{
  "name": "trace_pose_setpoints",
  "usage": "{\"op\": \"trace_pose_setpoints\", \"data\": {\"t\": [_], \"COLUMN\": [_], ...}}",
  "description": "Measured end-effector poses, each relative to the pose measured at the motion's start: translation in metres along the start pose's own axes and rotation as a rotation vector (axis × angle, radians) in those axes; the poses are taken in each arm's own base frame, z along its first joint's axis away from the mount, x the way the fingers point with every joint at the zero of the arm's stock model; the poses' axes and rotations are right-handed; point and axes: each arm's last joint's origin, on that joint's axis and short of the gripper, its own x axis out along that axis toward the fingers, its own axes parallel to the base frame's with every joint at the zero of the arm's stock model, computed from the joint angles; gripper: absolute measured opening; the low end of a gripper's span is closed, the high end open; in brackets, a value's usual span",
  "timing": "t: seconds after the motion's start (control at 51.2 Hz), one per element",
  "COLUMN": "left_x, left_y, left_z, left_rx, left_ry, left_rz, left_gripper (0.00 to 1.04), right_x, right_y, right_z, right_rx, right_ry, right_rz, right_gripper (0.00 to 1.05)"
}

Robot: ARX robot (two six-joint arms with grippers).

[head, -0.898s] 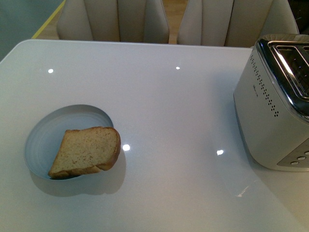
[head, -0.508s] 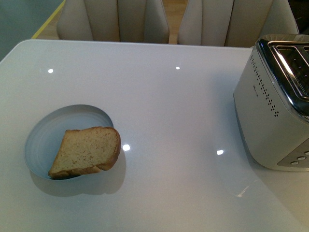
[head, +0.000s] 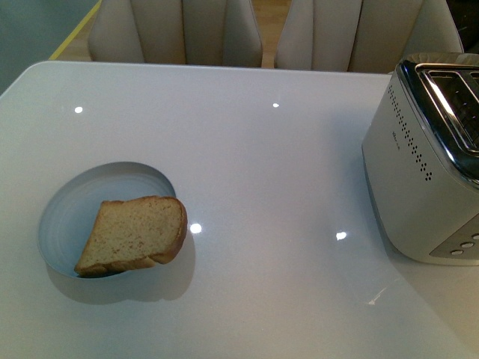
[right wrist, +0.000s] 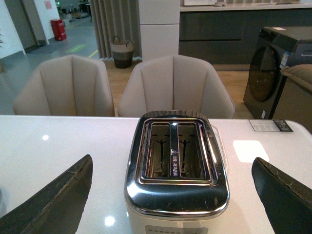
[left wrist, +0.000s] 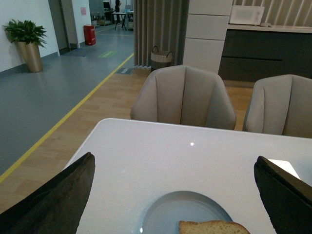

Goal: Left arm holds plate, right arm toasts bread

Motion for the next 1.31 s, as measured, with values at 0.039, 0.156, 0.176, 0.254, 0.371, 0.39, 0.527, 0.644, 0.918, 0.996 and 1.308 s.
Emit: {"op": "trace_pose_setpoints", "data": {"t": [0.039, 0.156, 0.176, 0.254, 0.371, 0.39, 0.527, 0.644, 0.918, 0.996, 1.308], "left_x": [0.000, 0.000, 0.000, 0.000, 0.004, 0.005, 0.012, 0.021, 0.068, 0.083, 0.123], "left_y": [0.000, 0.000, 0.000, 0.000, -0.002, -0.004, -0.007, -0.005, 0.022, 0.029, 0.048], "left_z": [0.000, 0.000, 0.000, -0.001, -0.011, -0.011, -0.006, -0.002, -0.002, -0.009, -0.066], "left_rx": [0.000, 0.000, 0.000, -0.062, -0.293, -0.316, -0.358, -0.366, -0.350, -0.343, -0.343], "left_ry": [0.000, 0.000, 0.000, 0.102, 0.445, 0.454, 0.441, 0.436, 0.411, 0.424, 0.594], "left_rz": [0.000, 0.000, 0.000, -0.017, 0.048, 0.045, 0.030, 0.009, 0.014, 0.018, 0.024], "left_gripper": [0.97, 0.97, 0.97, 0.97, 0.97, 0.97, 0.97, 0.97, 0.97, 0.97, 0.97], "right_x": [0.000, 0.000, 0.000, 0.000, 0.000, 0.000, 0.000, 0.000, 0.000, 0.000, 0.000], "right_y": [0.000, 0.000, 0.000, 0.000, 0.000, 0.000, 0.000, 0.000, 0.000, 0.000, 0.000], "right_z": [0.000, 0.000, 0.000, 0.000, 0.000, 0.000, 0.000, 0.000, 0.000, 0.000, 0.000], "right_rx": [0.000, 0.000, 0.000, 0.000, 0.000, 0.000, 0.000, 0.000, 0.000, 0.000, 0.000], "right_ry": [0.000, 0.000, 0.000, 0.000, 0.000, 0.000, 0.000, 0.000, 0.000, 0.000, 0.000], "right_rz": [0.000, 0.000, 0.000, 0.000, 0.001, 0.001, 0.001, 0.001, 0.001, 0.001, 0.001], "right_gripper": [0.96, 0.96, 0.96, 0.96, 0.96, 0.96, 0.96, 0.96, 0.96, 0.96, 0.96]}}
